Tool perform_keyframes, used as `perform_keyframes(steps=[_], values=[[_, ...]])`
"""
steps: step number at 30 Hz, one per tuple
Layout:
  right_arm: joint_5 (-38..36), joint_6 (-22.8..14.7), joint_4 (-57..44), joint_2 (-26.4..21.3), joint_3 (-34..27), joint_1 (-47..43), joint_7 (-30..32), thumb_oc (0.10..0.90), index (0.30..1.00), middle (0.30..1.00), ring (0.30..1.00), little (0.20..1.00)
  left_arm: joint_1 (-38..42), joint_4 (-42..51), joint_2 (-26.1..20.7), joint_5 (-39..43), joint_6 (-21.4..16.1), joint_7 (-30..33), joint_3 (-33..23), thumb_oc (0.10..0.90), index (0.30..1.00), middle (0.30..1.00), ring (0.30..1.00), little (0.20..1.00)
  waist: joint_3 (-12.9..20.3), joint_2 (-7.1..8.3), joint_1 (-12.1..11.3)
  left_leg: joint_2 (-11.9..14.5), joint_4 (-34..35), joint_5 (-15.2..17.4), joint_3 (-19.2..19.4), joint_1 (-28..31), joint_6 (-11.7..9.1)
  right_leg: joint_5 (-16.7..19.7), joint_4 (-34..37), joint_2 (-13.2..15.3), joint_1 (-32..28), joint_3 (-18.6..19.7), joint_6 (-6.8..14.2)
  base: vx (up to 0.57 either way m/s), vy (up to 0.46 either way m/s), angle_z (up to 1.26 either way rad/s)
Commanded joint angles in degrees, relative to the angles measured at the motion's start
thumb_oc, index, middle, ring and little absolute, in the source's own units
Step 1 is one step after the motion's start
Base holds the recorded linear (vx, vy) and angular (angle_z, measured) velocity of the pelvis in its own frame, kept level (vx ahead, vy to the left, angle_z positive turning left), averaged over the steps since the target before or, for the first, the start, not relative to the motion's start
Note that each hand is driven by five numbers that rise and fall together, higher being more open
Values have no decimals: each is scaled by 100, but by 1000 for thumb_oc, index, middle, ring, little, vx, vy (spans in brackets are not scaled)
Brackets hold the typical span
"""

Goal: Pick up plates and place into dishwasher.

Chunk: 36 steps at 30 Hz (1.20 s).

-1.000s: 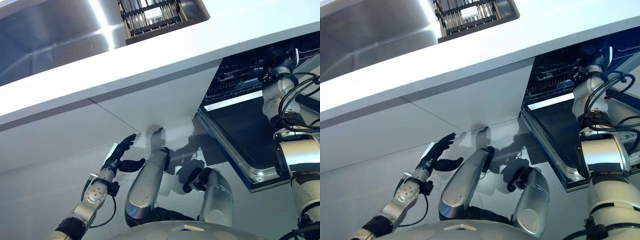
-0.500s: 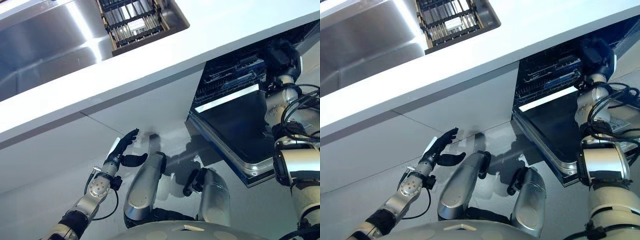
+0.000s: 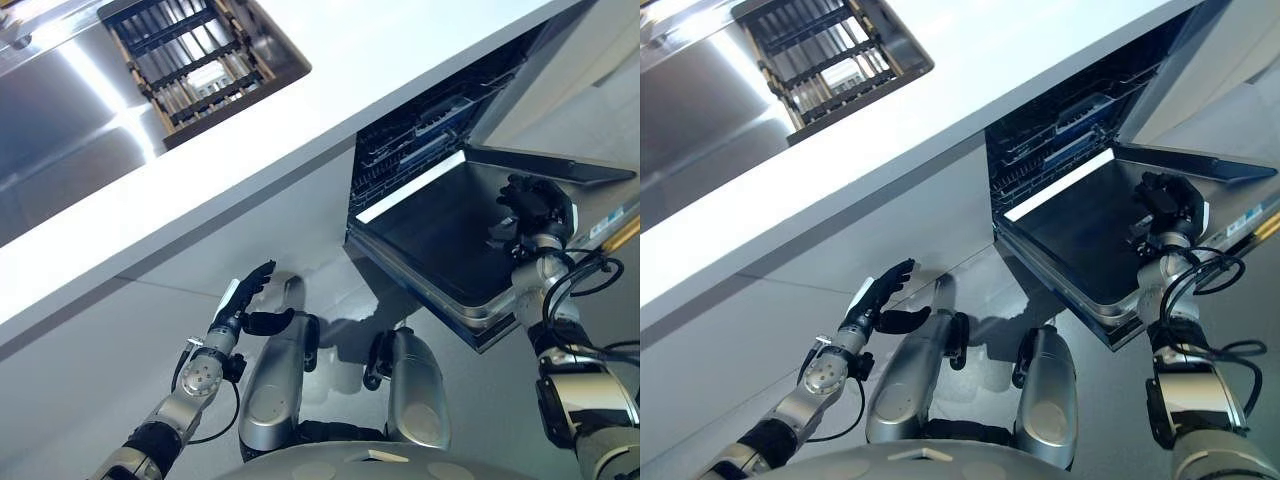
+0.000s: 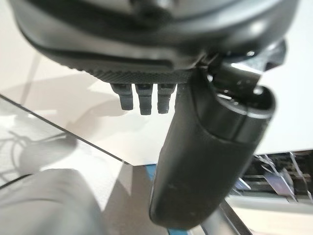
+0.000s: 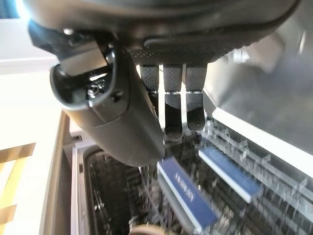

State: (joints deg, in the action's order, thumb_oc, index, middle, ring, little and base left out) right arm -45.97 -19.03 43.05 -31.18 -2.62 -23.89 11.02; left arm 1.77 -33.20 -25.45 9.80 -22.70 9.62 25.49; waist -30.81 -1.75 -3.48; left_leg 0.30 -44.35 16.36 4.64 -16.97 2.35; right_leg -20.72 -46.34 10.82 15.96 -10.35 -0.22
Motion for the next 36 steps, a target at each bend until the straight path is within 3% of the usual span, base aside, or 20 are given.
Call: perform_keyframes(steps=[1, 9, 17, 25, 28, 30, 36], values=[[315, -870, -436, -285, -371, 283, 168, 800, 900, 900, 900, 900, -395, 139, 9, -70, -516, 88, -244, 800, 900, 900, 900, 900, 989, 254, 185, 92, 191, 437, -60, 373, 223, 454, 382, -81, -491, 40, -159, 8, -8, -26], [766, -827, -853, -380, -1022, 1242, 698, 800, 900, 900, 900, 900, -422, -242, 115, -67, -407, -106, -539, 800, 900, 900, 900, 900, 1187, 363, 609, 229, 748, 262, 271, 771, 123, 693, 1018, -321, -735, 254, -32, -8, -15, -24], [393, -389, -391, -353, -1450, 1720, 996, 800, 900, 900, 900, 900, -317, -358, 183, -129, -420, -155, -597, 800, 900, 900, 900, 900, 1173, 392, 833, 240, 452, 411, 390, 608, 172, 633, 881, -447, -569, 376, -103, -41, -15, -18], [-863, 398, 1002, -198, -1410, 1470, -162, 800, 900, 900, 900, 900, -148, -346, 153, -127, -389, -199, -468, 800, 900, 900, 900, 900, 1091, 308, 717, 158, 162, 464, 272, 383, 204, 581, 606, -434, -371, 341, -179, -51, -26, -3], [-1460, 744, 1439, -101, -1216, 1257, -1110, 800, 900, 900, 900, 900, -104, -306, 112, -135, -365, -272, -355, 800, 900, 900, 900, 900, 1067, 252, 615, 97, 48, 472, 185, 317, 206, 561, 495, -413, -337, 293, -215, -6, -42, 6], [-1525, 826, 1593, -13, -1110, 1179, -1456, 800, 900, 900, 900, 900, -82, -299, 109, -132, -374, -300, -315, 800, 900, 900, 900, 900, 1055, 219, 576, 75, 22, 464, 153, 292, 204, 556, 444, -402, -309, 268, -217, -9, -30, 6], [-1665, 1614, 1954, 275, -683, 771, -2723, 800, 900, 900, 900, 900, 39, -237, 118, -84, -300, -259, -128, 800, 900, 900, 900, 900, 1019, 114, 426, 13, -69, 432, 102, 211, 200, 541, 273, -351, -207, 198, -216, -5, -9, 2]])
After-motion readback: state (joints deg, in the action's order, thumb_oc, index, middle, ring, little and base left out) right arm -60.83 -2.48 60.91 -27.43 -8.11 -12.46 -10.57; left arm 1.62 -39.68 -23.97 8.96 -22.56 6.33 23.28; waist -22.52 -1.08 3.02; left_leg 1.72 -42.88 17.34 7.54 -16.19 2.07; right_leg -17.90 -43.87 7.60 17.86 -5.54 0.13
